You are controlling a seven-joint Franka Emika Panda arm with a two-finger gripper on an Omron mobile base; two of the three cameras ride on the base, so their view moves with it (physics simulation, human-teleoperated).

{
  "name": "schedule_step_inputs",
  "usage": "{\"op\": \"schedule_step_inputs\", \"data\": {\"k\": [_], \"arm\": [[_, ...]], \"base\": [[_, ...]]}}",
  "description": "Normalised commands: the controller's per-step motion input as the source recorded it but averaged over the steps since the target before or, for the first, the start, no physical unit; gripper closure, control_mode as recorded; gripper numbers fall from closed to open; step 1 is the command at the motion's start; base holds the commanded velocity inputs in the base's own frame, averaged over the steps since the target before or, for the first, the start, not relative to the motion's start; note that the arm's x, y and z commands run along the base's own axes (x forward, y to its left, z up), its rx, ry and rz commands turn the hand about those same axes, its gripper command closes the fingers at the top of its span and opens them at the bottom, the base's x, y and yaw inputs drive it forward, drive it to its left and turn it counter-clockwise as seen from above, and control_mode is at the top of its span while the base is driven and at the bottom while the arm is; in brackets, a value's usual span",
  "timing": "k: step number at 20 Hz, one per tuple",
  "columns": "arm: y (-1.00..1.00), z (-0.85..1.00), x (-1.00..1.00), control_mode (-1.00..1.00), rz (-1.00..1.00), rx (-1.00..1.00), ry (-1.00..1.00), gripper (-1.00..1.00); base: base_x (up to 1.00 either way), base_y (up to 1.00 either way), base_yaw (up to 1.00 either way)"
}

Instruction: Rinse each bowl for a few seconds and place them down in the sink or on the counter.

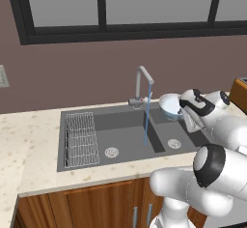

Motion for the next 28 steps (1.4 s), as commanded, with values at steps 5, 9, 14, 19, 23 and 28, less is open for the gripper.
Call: {"op": "schedule_step_inputs", "data": {"k": [5, 9, 14, 19, 23, 28], "arm": [[0.47, -0.05, 0.11, -1.00, 0.08, 0.00, 0.01, 1.00], [0.47, -0.05, 0.10, -1.00, 0.08, 0.00, 0.00, 1.00], [0.45, -0.05, 0.15, -1.00, 0.08, 0.00, 0.00, 1.00], [0.31, -0.09, 0.32, -1.00, 0.09, 0.02, 0.01, 1.00], [0.19, -0.02, 0.07, -1.00, 0.09, 0.01, -0.01, 1.00], [-0.16, 0.00, -0.38, -1.00, 0.09, 0.02, -0.07, 1.00]], "base": [[0.00, 0.00, 0.00], [0.00, 0.00, 0.00], [0.00, 0.00, 0.00], [0.00, 0.00, 0.00], [0.00, 0.00, 0.00], [0.00, 0.00, 0.00]]}}
